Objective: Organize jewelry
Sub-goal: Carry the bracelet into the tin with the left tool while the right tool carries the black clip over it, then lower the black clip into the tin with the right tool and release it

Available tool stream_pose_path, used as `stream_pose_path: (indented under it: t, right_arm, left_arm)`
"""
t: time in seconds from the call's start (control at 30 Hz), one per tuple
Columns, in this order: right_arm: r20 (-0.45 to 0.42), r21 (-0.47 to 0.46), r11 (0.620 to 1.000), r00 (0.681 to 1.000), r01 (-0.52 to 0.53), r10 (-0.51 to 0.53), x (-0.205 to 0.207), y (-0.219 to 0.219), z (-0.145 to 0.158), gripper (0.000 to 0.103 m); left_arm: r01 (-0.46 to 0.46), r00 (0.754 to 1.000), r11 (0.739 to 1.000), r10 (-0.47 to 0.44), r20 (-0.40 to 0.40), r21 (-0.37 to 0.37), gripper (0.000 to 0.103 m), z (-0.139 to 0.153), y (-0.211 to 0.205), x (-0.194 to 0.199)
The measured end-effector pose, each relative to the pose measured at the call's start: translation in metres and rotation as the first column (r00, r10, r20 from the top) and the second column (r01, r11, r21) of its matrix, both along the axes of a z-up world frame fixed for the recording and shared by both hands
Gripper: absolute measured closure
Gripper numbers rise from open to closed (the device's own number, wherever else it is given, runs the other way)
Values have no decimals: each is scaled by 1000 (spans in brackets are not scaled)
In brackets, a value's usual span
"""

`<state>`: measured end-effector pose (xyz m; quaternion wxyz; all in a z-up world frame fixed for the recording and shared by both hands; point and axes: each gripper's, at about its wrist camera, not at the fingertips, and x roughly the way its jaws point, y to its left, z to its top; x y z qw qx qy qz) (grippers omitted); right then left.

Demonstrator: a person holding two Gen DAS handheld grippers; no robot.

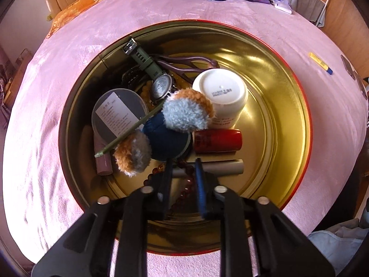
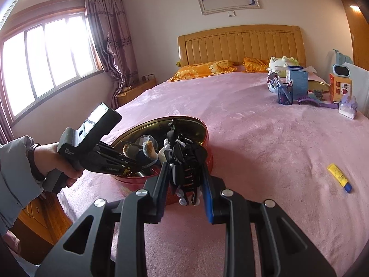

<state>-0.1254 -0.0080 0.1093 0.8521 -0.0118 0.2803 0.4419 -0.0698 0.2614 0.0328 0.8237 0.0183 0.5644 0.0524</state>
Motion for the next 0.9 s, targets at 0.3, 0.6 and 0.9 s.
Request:
stream_pose_path:
  t: [0.3,0.6,0.9]
  right_arm:
    - [0,-25,1000,1000,-4,4,-4,8,-1,75]
    - [-15,-93,995,999,-43,41,-7,43,-7,74]
    - [-13,-179,981,997,-73,72,3,92,-2,74]
  left_arm:
    - [34,995,997,-39,87,63,33,14,-12,-14]
    - [6,939,997,-33,343,80,28,41,-17,-50]
    - [-86,819,985,155,553,-148,20,61,18,-84]
